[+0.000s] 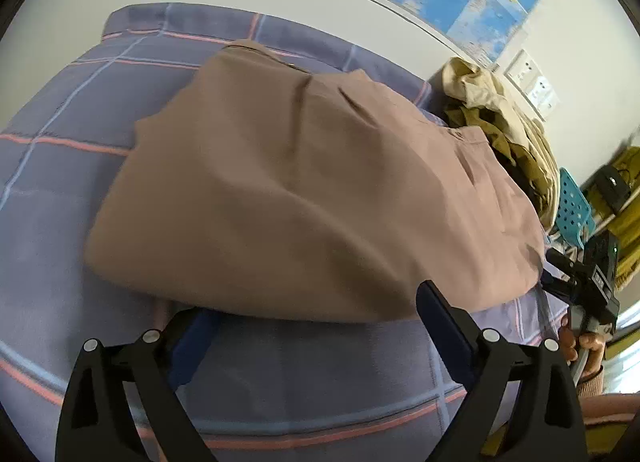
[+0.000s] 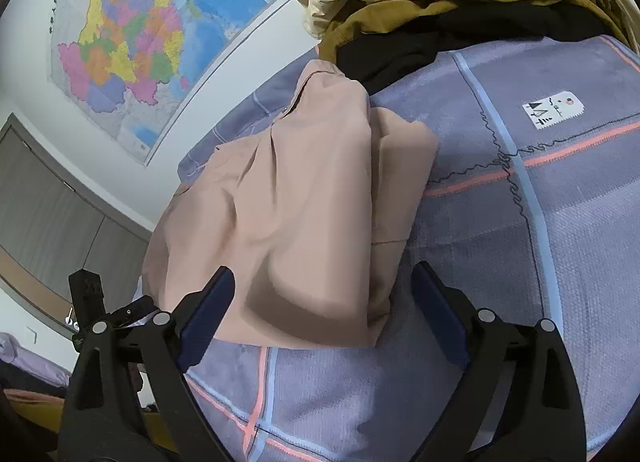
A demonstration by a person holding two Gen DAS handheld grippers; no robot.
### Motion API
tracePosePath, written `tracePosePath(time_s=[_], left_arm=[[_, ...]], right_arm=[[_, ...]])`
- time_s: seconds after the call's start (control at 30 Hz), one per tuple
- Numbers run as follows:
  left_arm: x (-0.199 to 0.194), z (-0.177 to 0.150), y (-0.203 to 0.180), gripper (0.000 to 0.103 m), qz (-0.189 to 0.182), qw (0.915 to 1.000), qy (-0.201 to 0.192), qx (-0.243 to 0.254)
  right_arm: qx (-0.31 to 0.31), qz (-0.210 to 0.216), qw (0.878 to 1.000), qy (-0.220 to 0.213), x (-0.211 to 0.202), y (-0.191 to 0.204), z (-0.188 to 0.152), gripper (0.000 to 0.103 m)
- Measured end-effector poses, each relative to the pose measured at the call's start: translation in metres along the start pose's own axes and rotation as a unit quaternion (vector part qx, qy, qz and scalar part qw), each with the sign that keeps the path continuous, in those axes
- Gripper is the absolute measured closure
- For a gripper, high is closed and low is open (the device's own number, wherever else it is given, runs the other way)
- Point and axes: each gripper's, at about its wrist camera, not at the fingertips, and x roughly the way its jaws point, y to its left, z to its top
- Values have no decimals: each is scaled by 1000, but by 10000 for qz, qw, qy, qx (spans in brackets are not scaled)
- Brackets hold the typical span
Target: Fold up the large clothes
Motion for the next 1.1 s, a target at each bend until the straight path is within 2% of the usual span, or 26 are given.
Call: tracePosePath(time_s=[0.3, 0.57, 0.8, 0.97, 1.0, 1.07, 1.1], left_arm=[[12, 11, -3, 7, -274, 9995, -70, -131], [25, 31, 2, 7, -735, 9953, -215, -585], [34, 40, -1, 7, -673, 9951, -389, -604], [44, 52, -9, 7, -410, 9969, -372, -563], [45, 54, -8, 7, -405, 9968, -354, -594], [45, 56, -6, 15, -320, 9965, -382, -673], [46, 57, -4, 24, -205, 9965, -418, -701]], right_arm=[[-45, 51, 10000, 28, 9, 5, 7, 10], [-105, 261, 9994, 180, 34, 12, 22, 10], [-145, 465, 9985, 264, 50, 14, 34, 10], [-239, 528, 9978, 336, 66, 19, 44, 10], [-254, 553, 9975, 363, 67, 20, 45, 11], [-285, 598, 9968, 443, 71, 23, 45, 20], [-266, 650, 9964, 480, 73, 22, 46, 34]])
